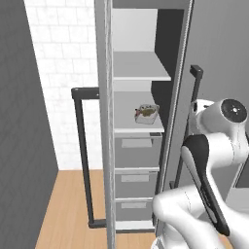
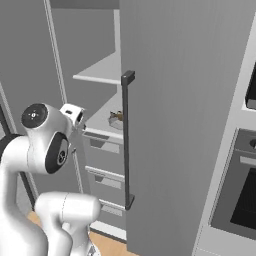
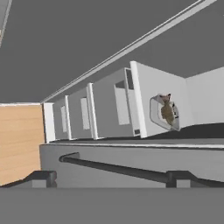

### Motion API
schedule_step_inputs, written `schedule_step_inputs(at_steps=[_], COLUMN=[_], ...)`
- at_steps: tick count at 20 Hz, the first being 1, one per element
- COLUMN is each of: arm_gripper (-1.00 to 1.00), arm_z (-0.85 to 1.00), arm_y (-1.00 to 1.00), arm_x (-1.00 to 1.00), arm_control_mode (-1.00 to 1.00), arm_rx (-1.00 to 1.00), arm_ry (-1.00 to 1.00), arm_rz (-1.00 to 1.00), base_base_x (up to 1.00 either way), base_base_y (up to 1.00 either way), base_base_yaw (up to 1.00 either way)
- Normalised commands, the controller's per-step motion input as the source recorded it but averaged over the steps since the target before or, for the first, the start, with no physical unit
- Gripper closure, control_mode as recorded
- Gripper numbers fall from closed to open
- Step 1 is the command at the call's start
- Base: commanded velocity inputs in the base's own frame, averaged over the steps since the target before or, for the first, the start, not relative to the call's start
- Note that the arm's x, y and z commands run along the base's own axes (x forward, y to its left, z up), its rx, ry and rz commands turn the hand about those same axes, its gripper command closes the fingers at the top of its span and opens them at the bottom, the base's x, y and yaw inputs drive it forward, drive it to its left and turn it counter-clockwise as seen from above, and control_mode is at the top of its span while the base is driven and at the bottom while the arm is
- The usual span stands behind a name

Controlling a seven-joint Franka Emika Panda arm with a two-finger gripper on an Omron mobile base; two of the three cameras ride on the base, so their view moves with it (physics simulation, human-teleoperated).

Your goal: Take the meat container that has the fish and place it on the second highest rack of the freezer. Then take the vegetable container that has the sweet potato and lemon and place it on the highest rack of the freezer.

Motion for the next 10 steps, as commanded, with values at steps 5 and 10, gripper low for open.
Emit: schedule_step_inputs(at_steps=[5,10], arm_gripper=[-1.00,-1.00], arm_z=[-0.03,0.00], arm_y=[-0.02,0.27], arm_x=[-0.39,-0.25], arm_control_mode=[-1.00,-1.00], arm_rx=[-0.01,-0.03], arm_ry=[-0.02,0.00], arm_rz=[0.05,0.01], base_base_x=[0.00,0.00], base_base_y=[0.00,0.00], base_base_yaw=[0.00,0.00])
